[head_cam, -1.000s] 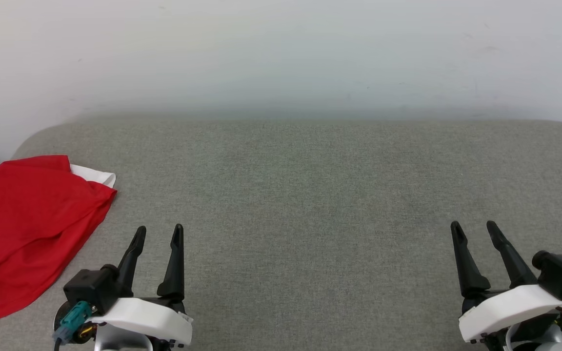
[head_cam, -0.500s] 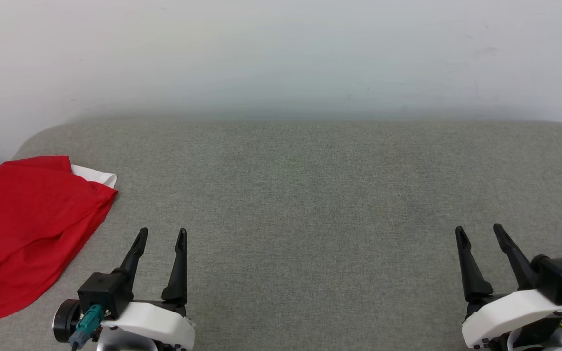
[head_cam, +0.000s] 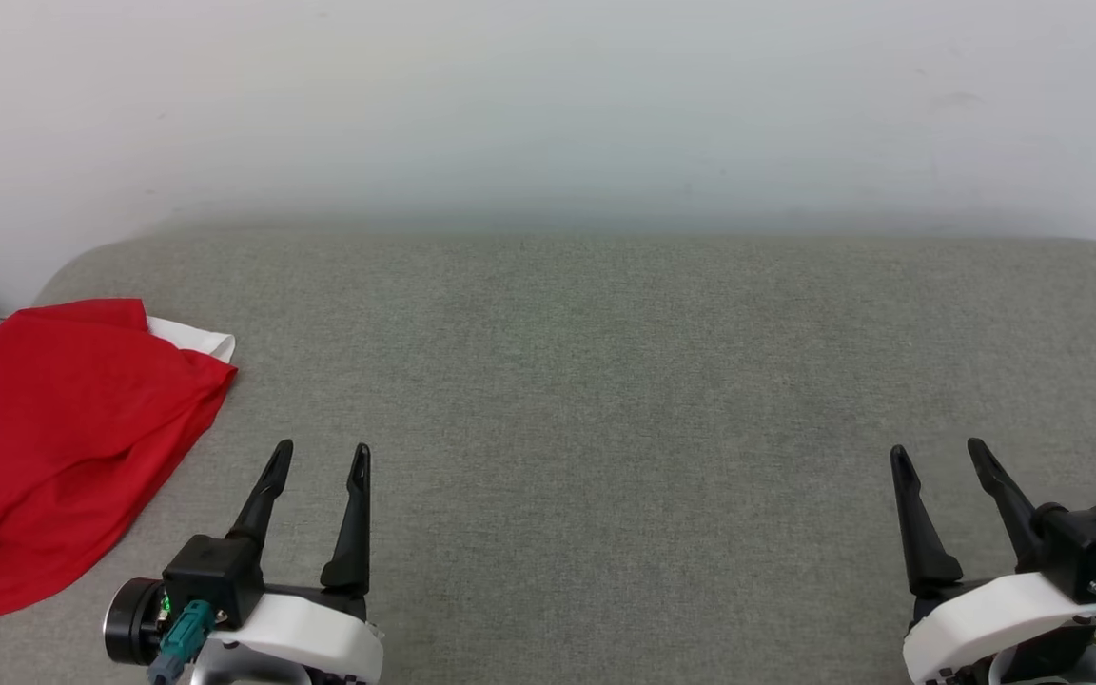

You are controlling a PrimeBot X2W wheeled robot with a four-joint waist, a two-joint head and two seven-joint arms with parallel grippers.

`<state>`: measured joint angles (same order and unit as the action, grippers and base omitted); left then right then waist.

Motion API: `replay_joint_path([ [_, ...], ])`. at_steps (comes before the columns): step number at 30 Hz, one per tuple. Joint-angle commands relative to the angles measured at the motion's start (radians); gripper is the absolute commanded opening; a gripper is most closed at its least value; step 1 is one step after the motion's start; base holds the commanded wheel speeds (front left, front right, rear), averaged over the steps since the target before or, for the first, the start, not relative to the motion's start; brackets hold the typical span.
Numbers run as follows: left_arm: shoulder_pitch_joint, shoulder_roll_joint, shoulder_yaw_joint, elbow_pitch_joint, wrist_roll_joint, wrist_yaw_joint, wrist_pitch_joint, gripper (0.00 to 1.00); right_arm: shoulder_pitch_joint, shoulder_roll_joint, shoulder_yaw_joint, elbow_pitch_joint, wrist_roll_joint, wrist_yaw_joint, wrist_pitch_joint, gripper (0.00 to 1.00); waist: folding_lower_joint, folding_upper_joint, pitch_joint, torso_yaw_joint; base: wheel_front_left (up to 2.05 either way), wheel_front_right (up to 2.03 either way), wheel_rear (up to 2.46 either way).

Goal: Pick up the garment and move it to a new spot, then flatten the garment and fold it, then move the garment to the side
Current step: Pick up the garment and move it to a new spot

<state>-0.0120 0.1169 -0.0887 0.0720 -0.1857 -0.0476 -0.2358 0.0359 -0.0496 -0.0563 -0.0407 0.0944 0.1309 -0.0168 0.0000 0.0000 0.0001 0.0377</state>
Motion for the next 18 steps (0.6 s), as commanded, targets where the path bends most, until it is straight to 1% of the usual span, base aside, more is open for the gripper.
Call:
replay_joint_path([
  [1,-0.009,0.000,0.005,-0.001,0.018,-0.003,-0.009,1.00,0.005,-0.001,0.001,-0.012,-0.015,0.000,-0.007,1.00,0.0000,0.0000,0.000,0.011,0.00,0.00,0.00],
  [7,-0.016,-0.013,0.024,0.002,0.036,-0.011,-0.019,1.00,0.009,-0.001,0.011,-0.019,-0.043,0.000,-0.015,1.00,0.0000,0.0000,-0.002,0.074,0.00,0.00,0.00],
  [14,-0.015,-0.016,0.049,0.019,0.072,-0.017,-0.032,1.00,0.005,-0.001,0.030,-0.028,-0.076,0.000,-0.029,1.00,0.0000,0.0000,-0.003,0.187,0.00,0.00,0.00],
  [18,-0.015,-0.020,0.066,0.027,0.062,-0.020,-0.030,1.00,-0.006,-0.001,0.043,-0.017,-0.058,0.000,-0.034,1.00,0.0000,0.0000,-0.004,0.246,0.00,0.00,0.00],
])
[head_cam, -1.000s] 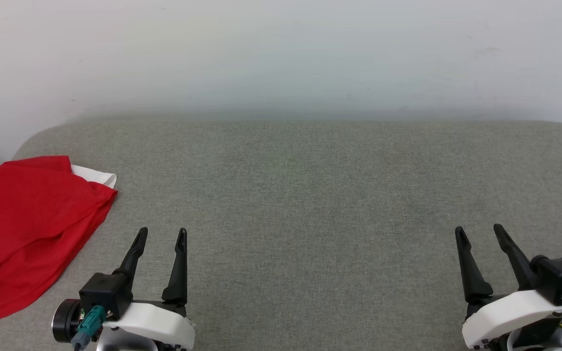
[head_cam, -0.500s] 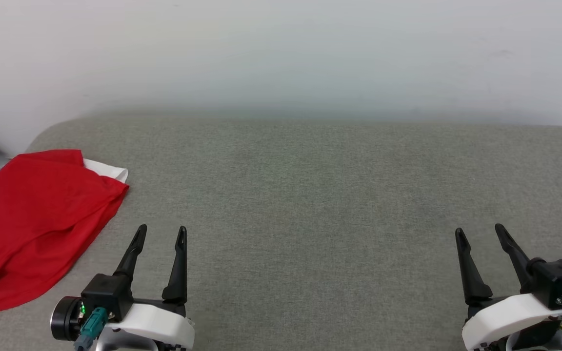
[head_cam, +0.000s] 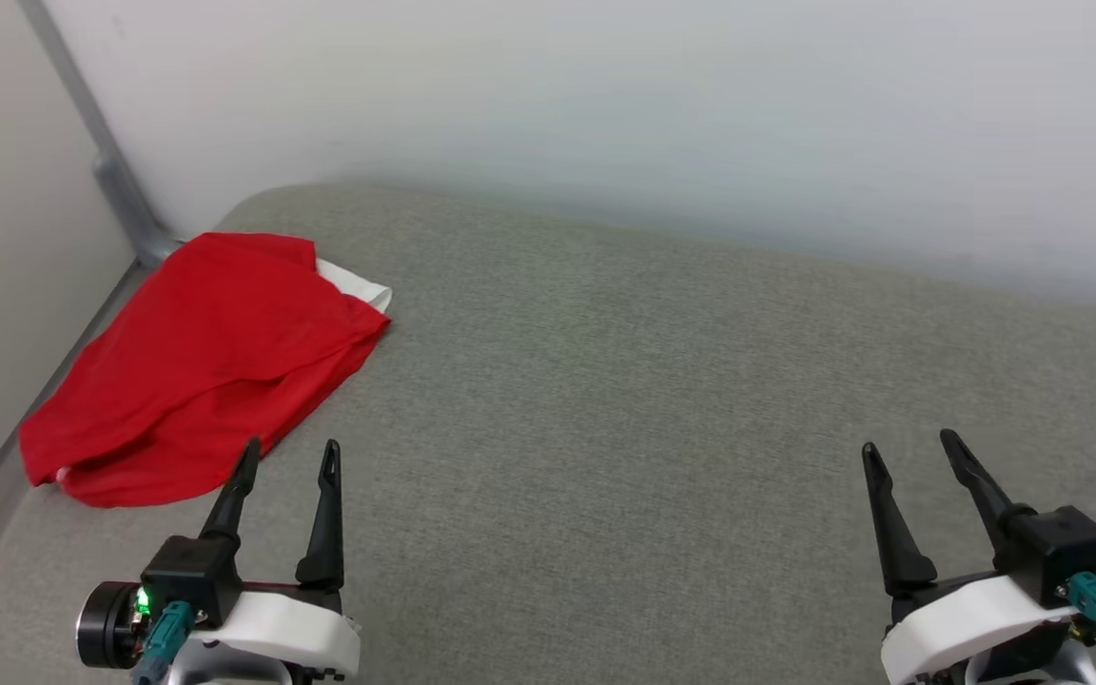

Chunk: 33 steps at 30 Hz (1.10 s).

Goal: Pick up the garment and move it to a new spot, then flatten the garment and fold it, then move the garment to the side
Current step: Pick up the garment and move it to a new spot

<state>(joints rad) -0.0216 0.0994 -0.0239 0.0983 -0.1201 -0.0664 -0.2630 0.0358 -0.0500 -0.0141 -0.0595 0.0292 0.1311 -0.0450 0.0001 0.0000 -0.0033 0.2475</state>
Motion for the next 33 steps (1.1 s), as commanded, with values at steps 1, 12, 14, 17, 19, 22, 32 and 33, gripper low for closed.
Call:
replay_joint_path([
  [1,-0.003,-0.003,0.009,0.002,-0.006,-0.001,-0.003,1.00,-0.010,-0.001,0.005,0.006,0.011,-0.001,-0.008,1.00,-0.0001,0.0000,-0.002,0.049,0.00,0.00,0.00],
  [12,0.020,-0.013,0.060,0.017,-0.018,-0.004,-0.003,1.00,-0.030,-0.001,0.026,0.019,0.021,-0.001,-0.017,1.00,-0.0001,0.0000,-0.007,0.139,0.00,0.00,0.00],
  [14,0.017,-0.016,0.063,0.018,-0.017,-0.007,-0.003,1.00,-0.031,-0.001,0.027,0.020,0.022,-0.001,-0.016,1.00,-0.0001,0.0000,-0.006,0.148,0.00,0.00,0.00],
  [17,0.010,-0.019,0.066,0.021,-0.017,-0.011,-0.003,1.00,-0.035,-0.001,0.029,0.020,0.022,-0.001,-0.014,1.00,-0.0001,0.0000,-0.004,0.156,0.00,0.00,0.00],
  [19,0.007,-0.020,0.067,0.022,-0.017,-0.012,-0.003,1.00,-0.037,-0.001,0.031,0.020,0.016,-0.001,-0.012,1.00,-0.0001,0.0000,-0.002,0.157,0.00,0.00,0.00],
  [22,-0.009,-0.022,0.071,0.031,-0.021,-0.015,-0.003,1.00,-0.040,-0.001,0.033,0.015,0.012,-0.001,-0.008,1.00,-0.0001,0.0000,0.007,0.159,0.00,0.00,0.00],
  [32,-0.174,0.017,0.119,0.139,-0.081,-0.035,-0.002,1.00,-0.096,-0.001,0.063,-0.014,0.002,-0.001,0.028,1.00,-0.0001,0.0000,0.125,0.102,0.00,0.00,0.00],
  [33,-0.202,0.030,0.125,0.156,-0.092,-0.039,0.000,1.00,-0.105,-0.001,0.063,-0.020,-0.005,-0.001,0.032,1.00,-0.0001,0.0000,0.145,0.092,0.00,0.00,0.00],
])
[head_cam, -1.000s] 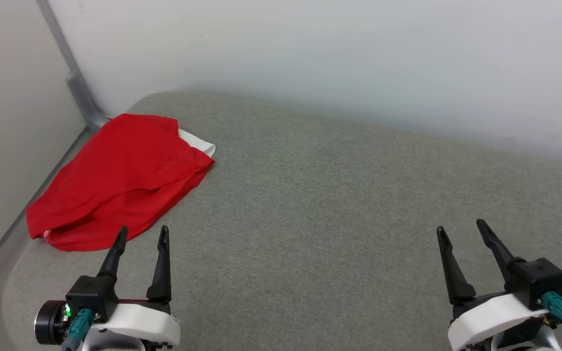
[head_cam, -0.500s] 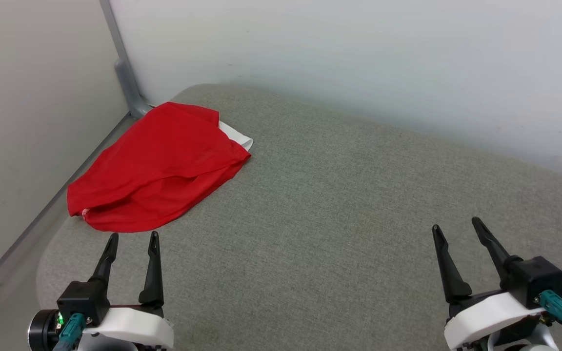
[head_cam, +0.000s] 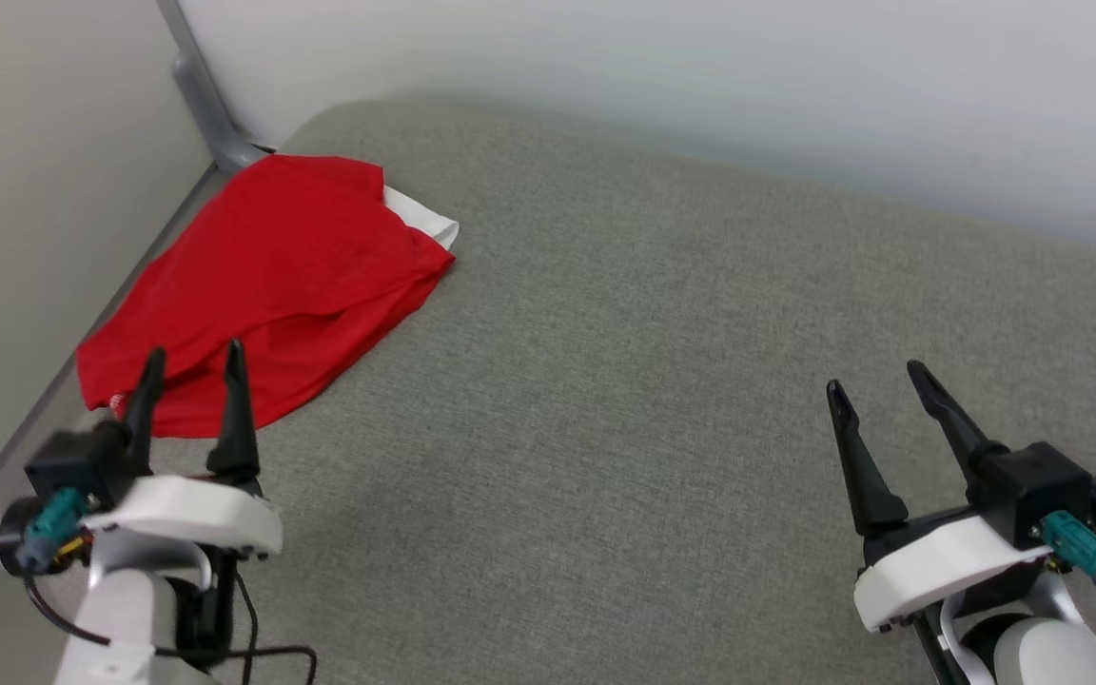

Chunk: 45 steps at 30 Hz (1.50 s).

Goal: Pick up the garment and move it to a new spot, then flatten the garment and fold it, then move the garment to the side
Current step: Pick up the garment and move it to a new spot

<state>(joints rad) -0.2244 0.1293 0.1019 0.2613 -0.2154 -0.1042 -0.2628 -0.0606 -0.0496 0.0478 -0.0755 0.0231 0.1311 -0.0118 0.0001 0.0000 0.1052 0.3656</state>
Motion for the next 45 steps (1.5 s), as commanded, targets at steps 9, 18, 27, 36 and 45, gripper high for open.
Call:
replay_joint_path([
  [9,-0.287,0.140,0.039,0.147,-0.158,-0.023,0.138,1.00,-0.096,-0.001,-0.015,-0.062,-0.050,-0.001,0.025,1.00,-0.0001,0.0000,0.221,-0.104,0.00,0.00,0.00],
  [18,-0.501,0.350,-0.061,0.307,-0.402,-0.027,0.476,1.00,-0.157,-0.001,-0.010,-0.094,-0.076,-0.001,0.022,1.00,-0.0001,0.0000,0.357,-0.170,0.00,0.00,0.00],
  [27,-0.581,0.497,-0.175,0.450,-0.612,-0.027,0.753,1.00,-0.202,-0.001,0.002,-0.089,-0.076,-0.001,0.012,1.00,-0.0001,0.0000,0.441,-0.217,0.00,0.00,0.00],
  [36,-0.554,0.501,-0.234,0.612,-0.728,-0.025,0.958,1.00,-0.230,-0.001,0.004,-0.071,-0.061,-0.001,-0.003,1.00,-0.0001,0.0000,0.480,-0.244,0.00,0.00,0.00],
  [45,-0.564,0.533,-0.287,0.543,-0.678,-0.027,0.685,0.00,-0.218,-0.001,-0.008,-0.042,-0.035,-0.001,-0.025,1.00,-0.0001,0.0000,0.412,-0.246,0.00,0.00,0.00],
])
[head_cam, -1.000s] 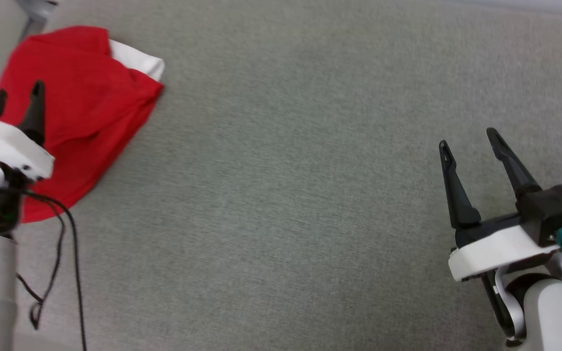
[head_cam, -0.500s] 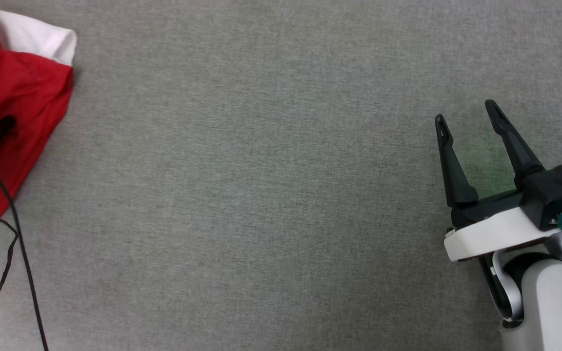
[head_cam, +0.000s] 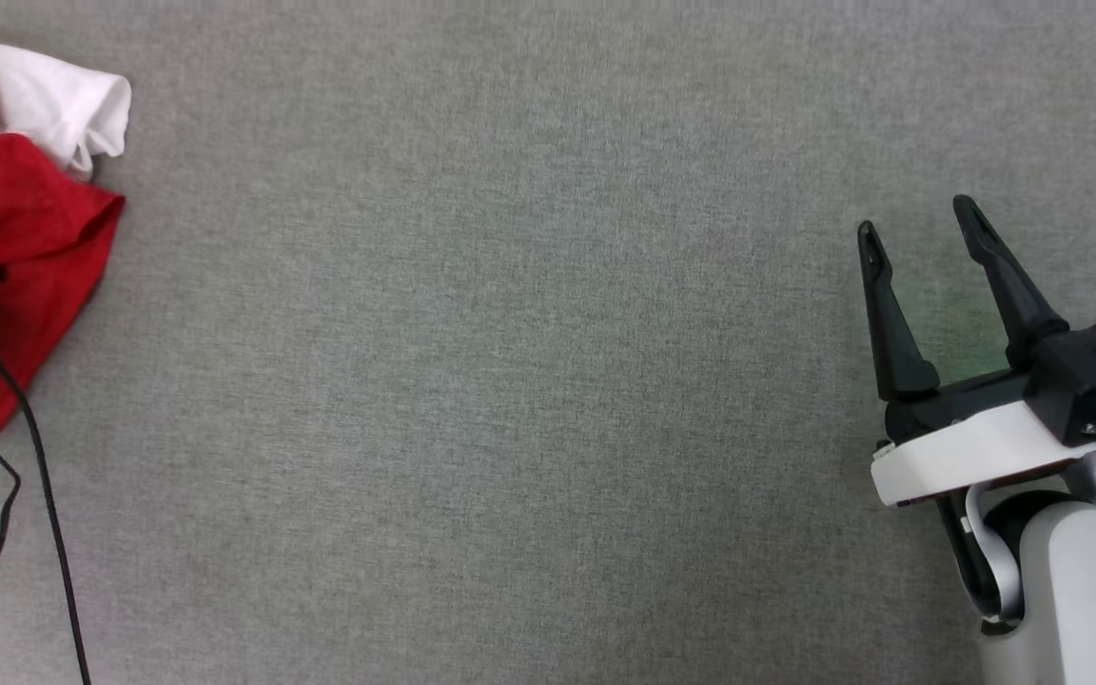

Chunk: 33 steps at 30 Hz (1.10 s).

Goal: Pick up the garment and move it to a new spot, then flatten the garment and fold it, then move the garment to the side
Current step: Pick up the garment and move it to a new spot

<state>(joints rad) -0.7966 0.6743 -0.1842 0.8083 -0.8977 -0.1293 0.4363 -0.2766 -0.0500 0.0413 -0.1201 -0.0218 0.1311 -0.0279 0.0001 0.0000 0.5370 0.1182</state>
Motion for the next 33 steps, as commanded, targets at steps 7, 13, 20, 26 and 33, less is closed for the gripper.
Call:
replay_joint_path([
  [7,0.010,-0.020,-0.026,0.012,0.080,-0.002,-0.367,0.00,0.035,-0.001,-0.008,0.043,0.038,-0.001,-0.030,1.00,-0.0001,0.0000,-0.129,0.006,0.00,0.00,0.00],
  [13,0.037,-0.058,-0.055,0.027,0.191,0.032,-0.668,0.00,0.092,0.000,-0.018,0.085,0.072,-0.001,-0.042,1.00,-0.0001,0.0000,-0.271,0.005,0.00,0.00,0.00],
  [20,0.147,-0.111,-0.012,-0.188,0.310,0.135,-0.703,0.00,0.177,0.000,-0.043,0.094,0.098,-0.001,-0.039,1.00,-0.0001,0.0000,-0.411,-0.032,0.00,0.00,0.00],
  [26,0.244,-0.163,-0.011,-0.376,0.357,0.174,-0.703,0.00,0.220,0.000,-0.055,0.085,0.108,-0.001,-0.029,1.00,-0.0001,0.0000,-0.469,-0.080,0.00,0.00,0.00],
  [33,0.300,-0.224,-0.078,-0.523,0.367,0.179,-0.670,0.00,0.241,0.000,-0.064,0.074,0.116,-0.001,-0.022,1.00,-0.0001,0.0000,-0.493,-0.143,0.00,0.00,0.00],
])
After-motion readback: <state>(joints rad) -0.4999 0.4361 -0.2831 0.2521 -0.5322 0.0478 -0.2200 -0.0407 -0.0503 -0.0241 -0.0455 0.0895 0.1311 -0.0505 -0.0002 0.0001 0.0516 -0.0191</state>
